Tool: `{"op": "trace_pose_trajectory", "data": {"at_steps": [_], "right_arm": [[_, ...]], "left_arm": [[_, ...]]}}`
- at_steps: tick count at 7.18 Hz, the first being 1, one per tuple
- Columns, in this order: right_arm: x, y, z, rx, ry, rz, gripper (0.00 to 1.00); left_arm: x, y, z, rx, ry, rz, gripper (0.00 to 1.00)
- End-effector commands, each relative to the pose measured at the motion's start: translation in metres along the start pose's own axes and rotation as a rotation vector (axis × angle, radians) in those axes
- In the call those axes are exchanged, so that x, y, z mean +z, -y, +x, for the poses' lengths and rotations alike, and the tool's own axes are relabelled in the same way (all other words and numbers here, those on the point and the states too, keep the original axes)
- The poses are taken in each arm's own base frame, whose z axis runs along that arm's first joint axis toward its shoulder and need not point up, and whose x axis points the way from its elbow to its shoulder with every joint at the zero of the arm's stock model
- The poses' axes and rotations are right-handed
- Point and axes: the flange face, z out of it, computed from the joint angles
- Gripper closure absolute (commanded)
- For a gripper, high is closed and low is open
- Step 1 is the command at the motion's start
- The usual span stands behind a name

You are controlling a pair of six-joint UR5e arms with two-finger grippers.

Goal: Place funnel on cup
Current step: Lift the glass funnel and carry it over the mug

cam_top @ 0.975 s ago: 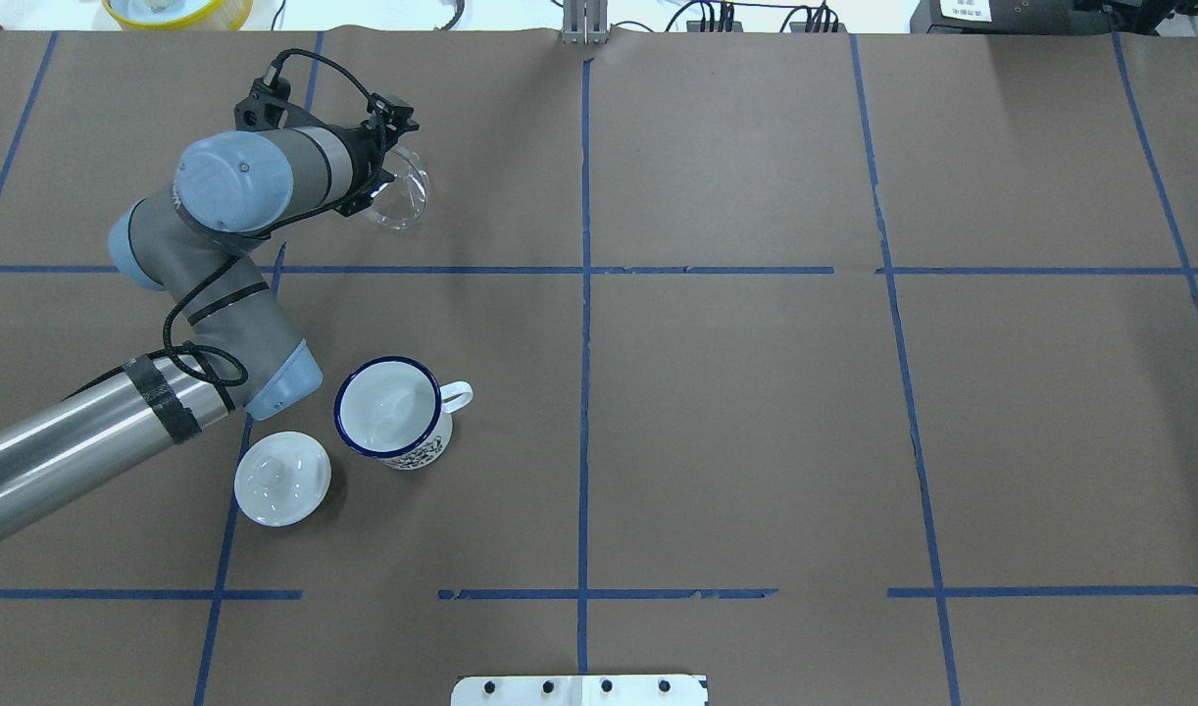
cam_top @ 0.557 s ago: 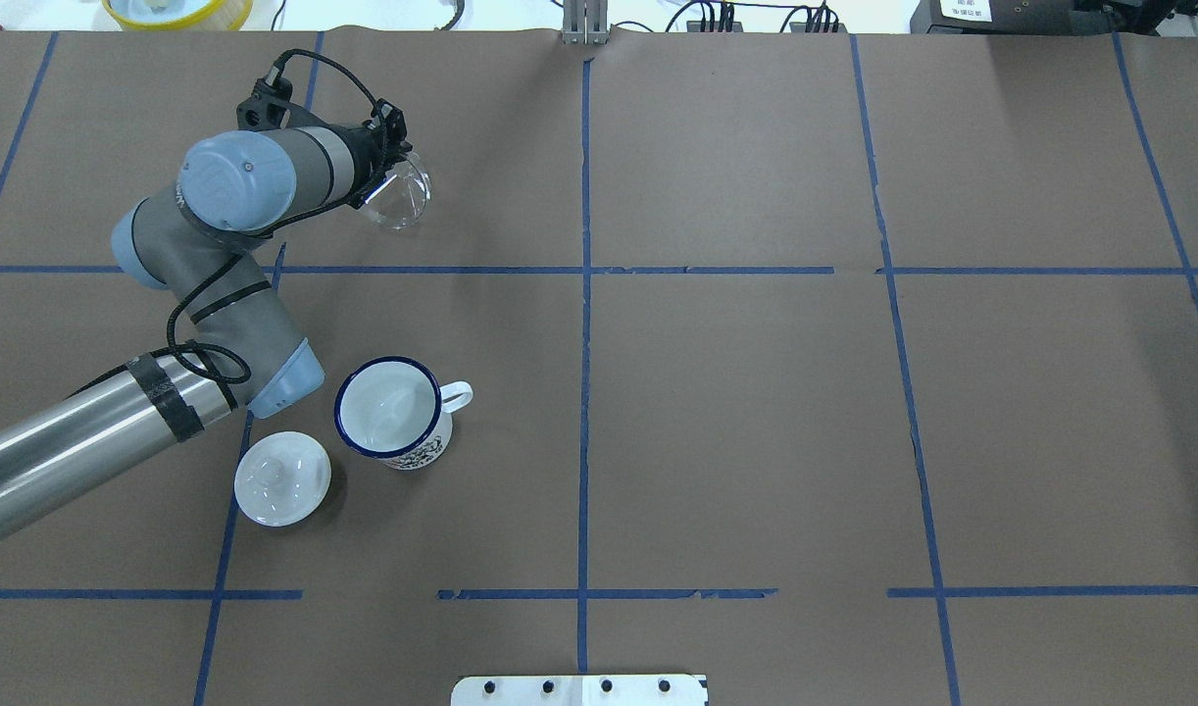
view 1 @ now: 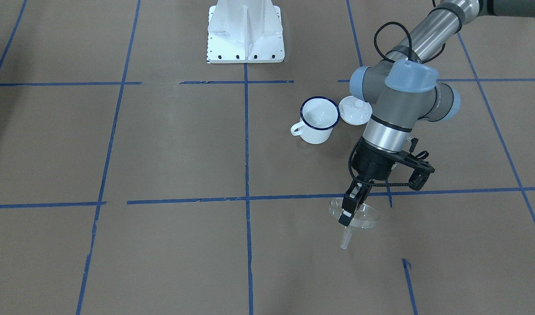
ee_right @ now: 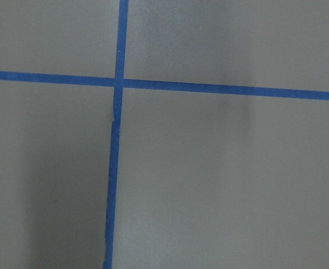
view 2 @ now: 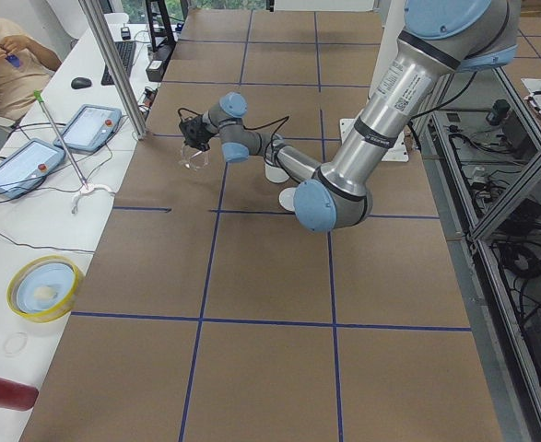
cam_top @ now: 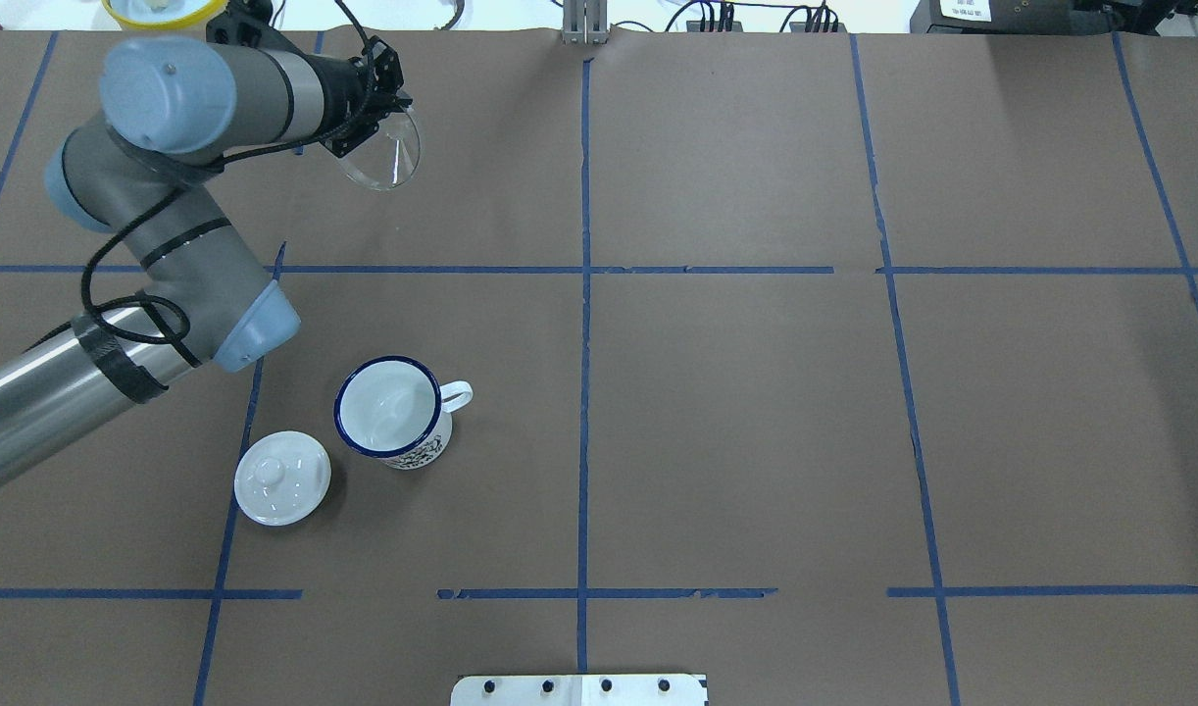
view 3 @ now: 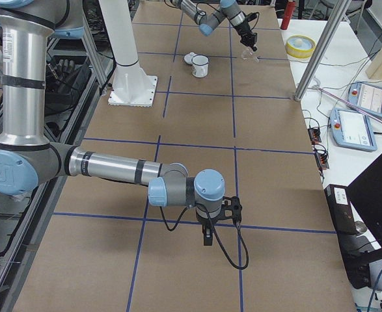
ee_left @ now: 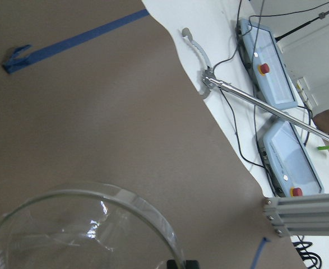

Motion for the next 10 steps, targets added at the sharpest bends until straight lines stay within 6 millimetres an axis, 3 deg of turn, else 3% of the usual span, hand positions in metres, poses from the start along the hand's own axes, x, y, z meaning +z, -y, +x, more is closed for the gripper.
{"op": "trace_pose_trajectory", "data": {"at_steps": [1, 3, 4, 5, 6, 7, 9, 10], "right_arm": [[0.000, 0.000, 0.000, 0.000, 0.000, 0.000, 0.00], [0.000, 0.000, 0.000, 0.000, 0.000, 0.000, 0.00], [0.000, 0.000, 0.000, 0.000, 0.000, 0.000, 0.00], [0.000, 0.000, 0.000, 0.000, 0.000, 0.000, 0.00], [0.000, 0.000, 0.000, 0.000, 0.000, 0.000, 0.00], [0.000, 0.000, 0.000, 0.000, 0.000, 0.000, 0.00], [0.000, 0.000, 0.000, 0.000, 0.000, 0.000, 0.00], [0.000, 0.000, 0.000, 0.000, 0.000, 0.000, 0.00]], "left_arm": [[-0.101, -0.025, 0.040, 0.151, 0.131, -0.092, 1.00], [-0.170, -0.047, 0.035, 0.255, 0.283, -0.166, 1.00], [-0.185, -0.085, 0.017, 0.331, 0.391, -0.249, 1.00], [-0.187, -0.108, -0.004, 0.398, 0.519, -0.301, 1.00], [-0.171, -0.121, -0.024, 0.485, 0.624, -0.352, 1.00], [-0.146, -0.118, -0.030, 0.525, 0.667, -0.369, 1.00], [-0.100, -0.123, -0.025, 0.577, 0.604, -0.393, 1.00], [-0.087, -0.122, -0.027, 0.581, 0.595, -0.392, 1.00]]}}
